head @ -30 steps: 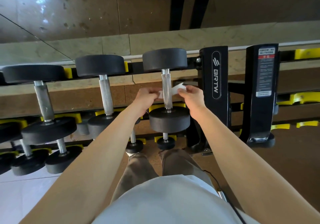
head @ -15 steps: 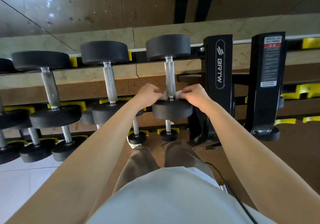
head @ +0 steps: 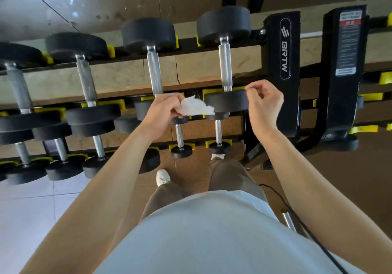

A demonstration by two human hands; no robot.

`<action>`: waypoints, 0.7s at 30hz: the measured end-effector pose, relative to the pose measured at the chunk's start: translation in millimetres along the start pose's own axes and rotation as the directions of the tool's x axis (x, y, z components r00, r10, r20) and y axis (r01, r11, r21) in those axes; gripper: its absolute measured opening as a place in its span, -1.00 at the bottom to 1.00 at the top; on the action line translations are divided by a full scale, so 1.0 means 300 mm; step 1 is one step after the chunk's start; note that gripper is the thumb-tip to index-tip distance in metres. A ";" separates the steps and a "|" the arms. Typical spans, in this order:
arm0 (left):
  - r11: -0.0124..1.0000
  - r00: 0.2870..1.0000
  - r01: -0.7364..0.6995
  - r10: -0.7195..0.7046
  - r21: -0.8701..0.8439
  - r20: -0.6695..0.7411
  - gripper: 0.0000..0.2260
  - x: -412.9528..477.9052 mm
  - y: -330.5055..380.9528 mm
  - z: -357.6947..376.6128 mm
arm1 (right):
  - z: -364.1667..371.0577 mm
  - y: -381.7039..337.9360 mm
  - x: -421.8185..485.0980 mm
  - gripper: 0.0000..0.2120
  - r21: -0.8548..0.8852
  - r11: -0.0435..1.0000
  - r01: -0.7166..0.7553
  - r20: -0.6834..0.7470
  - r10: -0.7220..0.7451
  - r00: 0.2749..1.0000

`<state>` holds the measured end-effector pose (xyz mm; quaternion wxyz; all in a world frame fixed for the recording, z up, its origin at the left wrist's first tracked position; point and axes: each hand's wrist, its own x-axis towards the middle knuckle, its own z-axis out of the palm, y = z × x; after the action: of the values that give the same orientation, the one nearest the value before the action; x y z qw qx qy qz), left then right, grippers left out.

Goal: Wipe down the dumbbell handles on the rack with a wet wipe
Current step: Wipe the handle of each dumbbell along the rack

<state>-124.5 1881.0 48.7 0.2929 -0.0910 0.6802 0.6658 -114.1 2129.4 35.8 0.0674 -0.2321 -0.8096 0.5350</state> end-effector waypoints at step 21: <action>0.879 0.927 0.293 -0.357 -0.377 -0.113 -0.81 -0.562 -0.774 -0.476 | 0.677 0.238 -0.989 -0.85 -0.260 0.836 -0.482 0.583 0.535 0.612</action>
<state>92.0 1676.5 -70.0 0.3173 -0.3146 0.5478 0.7073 97.1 1849.8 -71.9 -0.3731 -0.2598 -0.7037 0.5459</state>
